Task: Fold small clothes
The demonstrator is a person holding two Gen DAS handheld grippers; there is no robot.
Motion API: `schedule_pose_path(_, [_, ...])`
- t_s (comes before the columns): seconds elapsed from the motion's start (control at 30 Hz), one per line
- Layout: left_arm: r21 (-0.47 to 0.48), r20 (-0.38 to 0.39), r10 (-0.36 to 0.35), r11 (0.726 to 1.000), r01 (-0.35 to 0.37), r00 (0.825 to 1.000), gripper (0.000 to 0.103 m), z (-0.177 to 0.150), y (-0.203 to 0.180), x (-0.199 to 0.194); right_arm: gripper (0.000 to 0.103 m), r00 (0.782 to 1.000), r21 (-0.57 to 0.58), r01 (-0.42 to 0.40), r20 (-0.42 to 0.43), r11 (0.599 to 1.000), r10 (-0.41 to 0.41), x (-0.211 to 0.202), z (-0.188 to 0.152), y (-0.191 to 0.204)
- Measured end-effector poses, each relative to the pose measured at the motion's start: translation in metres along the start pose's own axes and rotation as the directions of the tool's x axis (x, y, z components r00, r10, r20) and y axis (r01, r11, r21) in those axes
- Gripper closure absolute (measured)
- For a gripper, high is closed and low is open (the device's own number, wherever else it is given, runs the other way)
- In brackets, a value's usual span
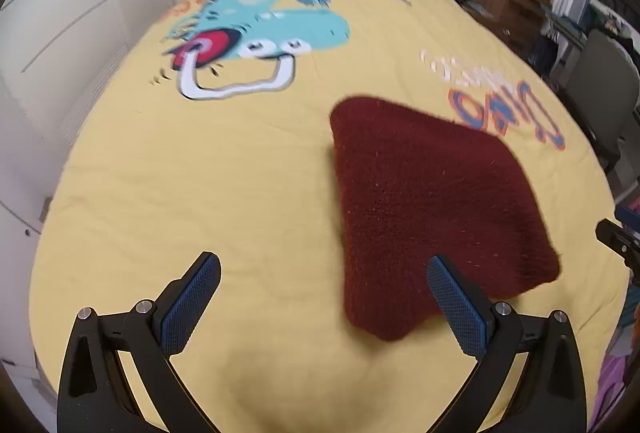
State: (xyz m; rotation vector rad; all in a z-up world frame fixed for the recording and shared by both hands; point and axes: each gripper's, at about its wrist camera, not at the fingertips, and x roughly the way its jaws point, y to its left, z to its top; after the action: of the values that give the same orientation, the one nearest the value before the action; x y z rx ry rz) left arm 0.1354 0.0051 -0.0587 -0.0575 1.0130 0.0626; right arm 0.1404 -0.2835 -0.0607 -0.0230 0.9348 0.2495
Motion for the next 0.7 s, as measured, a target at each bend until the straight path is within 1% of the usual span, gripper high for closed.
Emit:
schedule_pose_path(0.07, [0.006,0.03,0.002,1.0,-0.003,1.0,0.001,-0.003,0.001,-0.022,0.0,1.0,-0.007,0.018,0.021,1.0,-0.018,-0.018,-0.003,0.0])
schedule_pose_path(0.13, [0.013,0.047,0.027,1.0,-0.028,0.999,0.001,-0.009,0.001,-0.041,0.0,0.998,-0.018,0.054,0.038,0.998,-0.053,-0.035,-0.008,0.0])
schedule_pose_path(0.27, [0.025,0.053,0.048,0.998,-0.05,0.997,0.001,-0.024,0.004,-0.062,0.0,0.995,0.0,0.079,0.059,0.997,-0.079,-0.059,-0.024,-0.003])
schedule_pose_path(0.33, [0.026,0.047,0.046,0.999,-0.047,0.998,0.001,-0.033,0.007,-0.066,0.0,0.995,0.004,0.088,0.056,0.996,-0.088,-0.066,-0.033,-0.004])
schedule_pose_path(0.47, [-0.005,0.03,0.049,0.999,-0.048,0.998,0.001,-0.053,0.013,-0.07,0.0,0.993,0.021,0.103,0.048,0.994,-0.104,-0.075,-0.05,-0.007])
schedule_pose_path(0.57, [0.001,0.021,0.071,0.997,-0.071,0.997,0.001,-0.062,0.014,-0.07,0.0,0.993,0.028,0.11,0.039,0.994,-0.111,-0.078,-0.059,-0.01])
schedule_pose_path(0.7, [-0.006,0.01,0.073,0.997,-0.073,0.997,0.001,-0.068,0.015,-0.068,0.0,0.992,0.026,0.122,0.028,0.992,-0.123,-0.081,-0.068,-0.01])
